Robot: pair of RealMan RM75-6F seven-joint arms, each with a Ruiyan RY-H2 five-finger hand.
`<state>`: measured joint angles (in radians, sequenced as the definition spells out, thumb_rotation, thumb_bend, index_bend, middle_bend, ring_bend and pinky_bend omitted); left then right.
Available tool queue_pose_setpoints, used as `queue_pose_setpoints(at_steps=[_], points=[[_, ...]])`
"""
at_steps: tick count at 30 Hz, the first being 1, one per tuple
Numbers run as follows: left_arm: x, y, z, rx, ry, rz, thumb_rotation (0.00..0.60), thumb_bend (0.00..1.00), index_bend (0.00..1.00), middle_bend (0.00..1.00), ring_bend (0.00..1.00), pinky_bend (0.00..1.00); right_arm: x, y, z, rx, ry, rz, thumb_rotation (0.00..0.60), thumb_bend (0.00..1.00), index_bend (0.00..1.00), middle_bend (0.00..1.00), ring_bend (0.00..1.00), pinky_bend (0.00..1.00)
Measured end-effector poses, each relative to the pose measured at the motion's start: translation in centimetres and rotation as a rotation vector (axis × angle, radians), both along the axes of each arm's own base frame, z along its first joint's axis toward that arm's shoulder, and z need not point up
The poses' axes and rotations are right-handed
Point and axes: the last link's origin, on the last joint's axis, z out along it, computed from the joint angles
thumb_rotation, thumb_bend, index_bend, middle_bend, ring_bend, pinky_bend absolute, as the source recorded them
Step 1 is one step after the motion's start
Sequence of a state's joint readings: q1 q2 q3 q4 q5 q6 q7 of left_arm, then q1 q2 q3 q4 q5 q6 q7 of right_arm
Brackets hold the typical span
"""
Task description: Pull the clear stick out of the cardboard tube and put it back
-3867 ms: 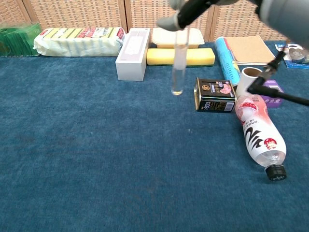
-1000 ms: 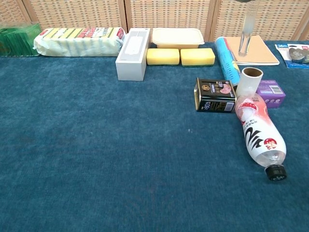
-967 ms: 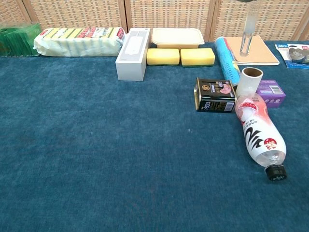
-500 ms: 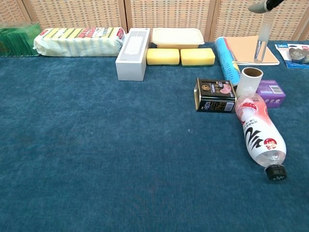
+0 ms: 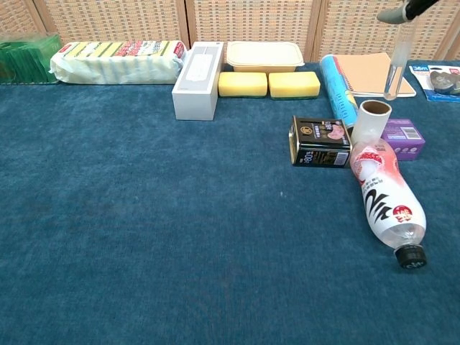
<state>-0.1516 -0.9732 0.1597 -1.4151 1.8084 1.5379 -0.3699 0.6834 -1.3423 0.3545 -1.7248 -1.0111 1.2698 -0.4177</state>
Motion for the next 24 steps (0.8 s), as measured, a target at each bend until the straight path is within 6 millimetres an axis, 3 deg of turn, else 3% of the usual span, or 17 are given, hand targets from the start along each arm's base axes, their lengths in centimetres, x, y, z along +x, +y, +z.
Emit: queue_pose_setpoints(at_steps=[14, 24], points=[[-0.1, -0.4, 0.2, 0.0, -0.004, -0.01, 0.553, 0.08, 0.04, 0.04, 0.0, 0.0, 0.9, 0.8, -2.6, 0.041, -0.012, 0.01, 0.6, 0.46, 0.81, 0.95, 1.0, 1.0], [-0.4, -0.4, 0.6, 0.01, -0.016, -0.005, 0.553, 0.08, 0.04, 0.04, 0.0, 0.0, 1.0, 0.4, -3.3, 0.04, -0.009, 0.005, 0.6, 0.46, 0.81, 0.95, 1.0, 1.0]])
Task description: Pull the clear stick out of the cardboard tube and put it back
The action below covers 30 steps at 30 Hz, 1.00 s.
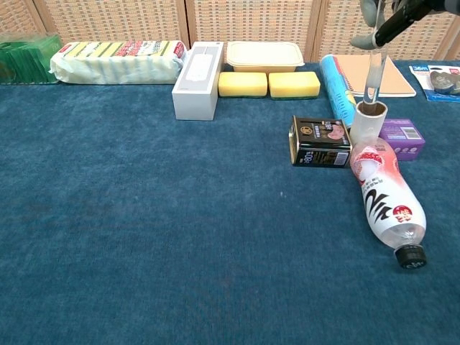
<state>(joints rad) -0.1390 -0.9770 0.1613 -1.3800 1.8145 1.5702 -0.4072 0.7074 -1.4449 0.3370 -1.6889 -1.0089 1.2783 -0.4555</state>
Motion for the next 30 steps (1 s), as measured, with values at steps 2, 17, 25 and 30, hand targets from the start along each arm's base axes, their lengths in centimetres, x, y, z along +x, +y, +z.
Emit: queue_pose_setpoints(at_steps=[2, 17, 25, 30], points=[[0.0, 0.0, 0.0, 0.0, 0.0, -0.001, 0.548, 0.08, 0.04, 0.04, 0.0, 0.0, 0.0, -0.2, -0.1, 0.0, 0.004, 0.001, 0.6, 0.46, 0.81, 0.95, 1.0, 1.0], [0.2, 0.6, -0.5, -0.001, 0.014, 0.021, 0.551, 0.08, 0.04, 0.04, 0.0, 0.0, -0.9, -2.1, -1.3, 0.03, 0.012, -0.021, 0.6, 0.46, 0.81, 0.95, 1.0, 1.0], [0.3, 0.9, -0.9, -0.006, 0.027, 0.033, 0.553, 0.09, 0.04, 0.04, 0.0, 0.0, -3.1, -2.6, -2.1, 0.05, 0.008, -0.06, 0.6, 0.44, 0.81, 0.95, 1.0, 1.0], [0.5, 1.0, -1.0, -0.006, 0.026, 0.03, 0.549, 0.08, 0.04, 0.04, 0.0, 0.0, -4.3, -2.8, -2.9, 0.086, 0.007, -0.078, 0.6, 0.42, 0.81, 0.94, 1.0, 1.0]])
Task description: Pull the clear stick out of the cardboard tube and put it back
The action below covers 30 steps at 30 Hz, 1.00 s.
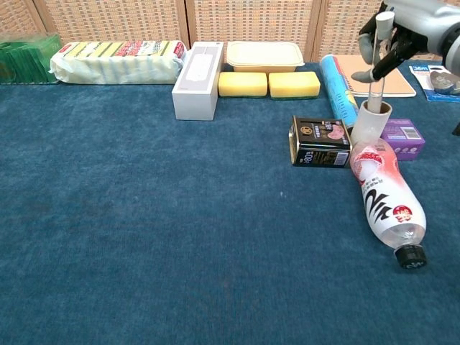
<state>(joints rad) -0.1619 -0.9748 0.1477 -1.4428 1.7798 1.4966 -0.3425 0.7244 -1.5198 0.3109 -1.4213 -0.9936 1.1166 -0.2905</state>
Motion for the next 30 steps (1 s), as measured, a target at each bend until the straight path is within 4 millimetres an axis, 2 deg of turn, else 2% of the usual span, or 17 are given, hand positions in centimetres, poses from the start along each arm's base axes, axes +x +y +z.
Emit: queue_pose_setpoints(at_steps=[8, 14, 18, 23, 30], points=[[0.0, -0.1, 0.0, -0.003, 0.002, -0.002, 0.55, 0.08, 0.04, 0.04, 0.0, 0.0, -0.7, 0.2, -1.0, 0.02, -0.01, 0.001, 0.6, 0.39, 0.8, 0.9, 1.0, 0.99], [0.0, -0.1, 0.1, -0.003, -0.001, -0.006, 0.55, 0.08, 0.04, 0.04, 0.0, 0.0, -0.7, 0.1, -1.2, 0.027, -0.041, 0.004, 0.6, 0.36, 0.76, 0.83, 0.96, 0.87], [0.0, -0.2, 0.1, -0.002, -0.003, -0.008, 0.548, 0.08, 0.04, 0.04, 0.0, 0.0, -0.7, 0.1, -1.4, 0.036, -0.06, 0.009, 0.6, 0.35, 0.72, 0.74, 0.85, 0.78], [0.1, -0.3, 0.2, -0.001, -0.006, -0.014, 0.552, 0.08, 0.04, 0.04, 0.0, 0.0, -0.5, 0.2, -1.4, 0.044, -0.065, 0.021, 0.6, 0.34, 0.65, 0.65, 0.74, 0.7], [0.1, -0.4, 0.3, -0.001, -0.009, -0.02, 0.553, 0.08, 0.04, 0.04, 0.0, 0.0, -0.1, 0.3, -0.9, 0.051, -0.05, 0.037, 0.6, 0.34, 0.48, 0.45, 0.49, 0.53]])
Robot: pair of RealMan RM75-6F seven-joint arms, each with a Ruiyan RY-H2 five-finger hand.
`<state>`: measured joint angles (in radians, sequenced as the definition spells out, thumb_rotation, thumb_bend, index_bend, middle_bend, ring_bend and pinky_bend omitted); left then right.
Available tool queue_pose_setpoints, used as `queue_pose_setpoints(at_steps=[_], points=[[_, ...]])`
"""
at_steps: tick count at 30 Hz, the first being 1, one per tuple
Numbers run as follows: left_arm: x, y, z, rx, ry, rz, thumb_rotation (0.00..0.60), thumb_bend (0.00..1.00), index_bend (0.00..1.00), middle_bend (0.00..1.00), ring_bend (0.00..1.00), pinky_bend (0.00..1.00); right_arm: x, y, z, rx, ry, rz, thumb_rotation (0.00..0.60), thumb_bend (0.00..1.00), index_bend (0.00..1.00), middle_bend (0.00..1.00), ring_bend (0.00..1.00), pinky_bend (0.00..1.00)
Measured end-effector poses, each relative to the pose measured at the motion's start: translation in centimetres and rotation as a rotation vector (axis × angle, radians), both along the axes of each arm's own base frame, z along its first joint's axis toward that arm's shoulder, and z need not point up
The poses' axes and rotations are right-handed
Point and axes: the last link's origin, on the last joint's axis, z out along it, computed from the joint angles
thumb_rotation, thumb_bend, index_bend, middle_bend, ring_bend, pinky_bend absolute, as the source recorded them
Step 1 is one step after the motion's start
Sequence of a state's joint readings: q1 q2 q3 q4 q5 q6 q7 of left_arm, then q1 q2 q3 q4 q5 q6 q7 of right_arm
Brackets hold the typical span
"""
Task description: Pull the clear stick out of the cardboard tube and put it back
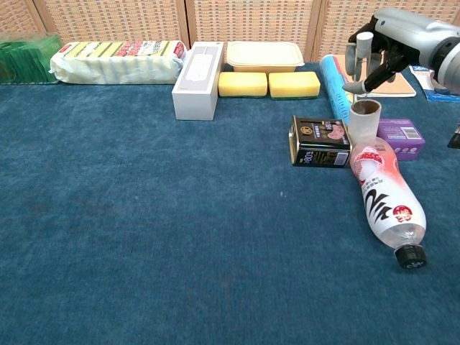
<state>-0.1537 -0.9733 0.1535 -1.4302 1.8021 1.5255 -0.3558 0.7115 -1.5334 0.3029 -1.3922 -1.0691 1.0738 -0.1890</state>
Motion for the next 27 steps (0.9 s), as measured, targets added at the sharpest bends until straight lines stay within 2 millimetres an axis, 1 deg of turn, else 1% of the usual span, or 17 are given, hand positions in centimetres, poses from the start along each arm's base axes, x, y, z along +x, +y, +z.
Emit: queue_pose_setpoints(at_steps=[4, 7, 12, 16, 19, 22, 23, 27], points=[[0.0, -0.1, 0.0, 0.0, -0.001, -0.004, 0.55, 0.08, 0.04, 0.04, 0.0, 0.0, 0.2, 0.1, 0.5, -0.002, 0.009, 0.007, 0.6, 0.33, 0.43, 0.38, 0.4, 0.45], [0.0, -0.2, 0.1, 0.0, -0.002, -0.007, 0.553, 0.08, 0.04, 0.04, 0.0, 0.0, 0.2, 0.2, 0.9, -0.005, 0.015, 0.011, 0.6, 0.32, 0.41, 0.36, 0.36, 0.42], [0.0, -0.3, 0.1, -0.002, -0.004, -0.012, 0.557, 0.08, 0.04, 0.04, 0.0, 0.0, 0.4, 0.4, 1.9, -0.02, 0.024, 0.019, 0.6, 0.31, 0.38, 0.34, 0.32, 0.38], [0.1, -0.3, 0.1, -0.006, -0.006, -0.017, 0.546, 0.08, 0.04, 0.04, 0.0, 0.0, 0.7, 0.5, 3.0, -0.042, 0.029, 0.03, 0.6, 0.3, 0.36, 0.32, 0.3, 0.37], [0.1, -0.3, 0.1, -0.012, -0.006, -0.025, 0.549, 0.08, 0.04, 0.04, 0.0, 0.0, 0.9, 0.7, 4.6, -0.075, 0.041, 0.039, 0.6, 0.3, 0.35, 0.32, 0.3, 0.36], [0.2, -0.4, 0.1, -0.018, -0.006, -0.032, 0.551, 0.08, 0.04, 0.04, 0.0, 0.0, 0.7, 1.2, 6.7, -0.109, 0.061, 0.039, 0.6, 0.3, 0.34, 0.31, 0.29, 0.35], [0.2, -0.4, 0.1, -0.019, -0.006, -0.034, 0.553, 0.08, 0.04, 0.04, 0.0, 0.0, 0.5, 1.4, 7.5, -0.123, 0.068, 0.032, 0.6, 0.3, 0.34, 0.31, 0.29, 0.35], [0.3, -0.4, 0.1, -0.026, -0.005, -0.047, 0.557, 0.08, 0.04, 0.04, 0.0, 0.0, -0.7, 2.5, 9.5, -0.158, 0.09, -0.003, 0.599, 0.3, 0.34, 0.31, 0.29, 0.35]])
